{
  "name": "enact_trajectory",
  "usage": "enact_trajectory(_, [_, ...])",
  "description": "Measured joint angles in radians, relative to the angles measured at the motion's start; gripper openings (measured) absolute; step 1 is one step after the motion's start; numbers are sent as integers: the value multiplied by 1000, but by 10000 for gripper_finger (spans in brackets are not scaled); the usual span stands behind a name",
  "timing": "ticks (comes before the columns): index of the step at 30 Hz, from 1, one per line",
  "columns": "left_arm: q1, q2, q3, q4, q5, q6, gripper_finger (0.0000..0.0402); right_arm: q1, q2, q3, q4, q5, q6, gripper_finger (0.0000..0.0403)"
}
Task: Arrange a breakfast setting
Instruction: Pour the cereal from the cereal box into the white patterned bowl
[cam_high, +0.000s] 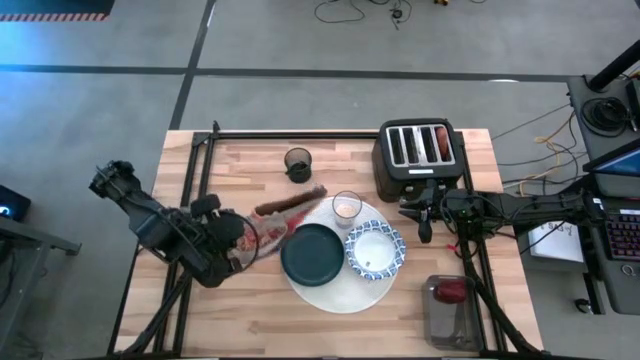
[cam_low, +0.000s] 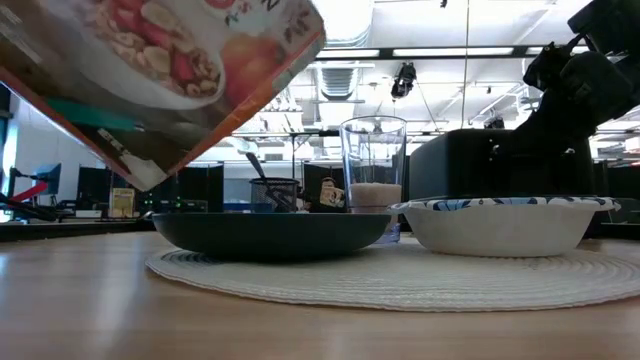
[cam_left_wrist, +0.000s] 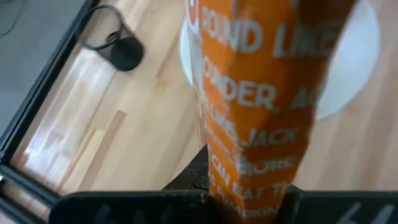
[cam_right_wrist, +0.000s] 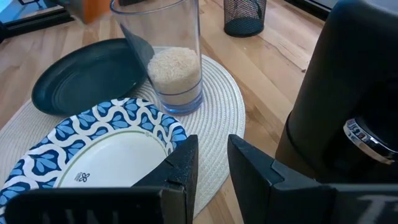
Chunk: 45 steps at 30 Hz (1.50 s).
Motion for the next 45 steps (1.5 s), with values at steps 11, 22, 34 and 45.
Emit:
enact_trajectory(11, [1, 133, 186, 2, 104, 163, 0, 0, 0, 0, 0, 0, 0, 81])
enact_trajectory(22, [39, 175, 250, 0, 230, 234, 0, 0, 0, 0, 0, 0, 0, 77])
enact_trajectory(34, [104, 244, 291, 0, 308, 354, 0, 0, 0, 0, 0, 0, 0, 81])
enact_trajectory(45, [169, 325, 449, 1, 418, 409, 0, 0, 0, 0, 0, 0, 0, 77])
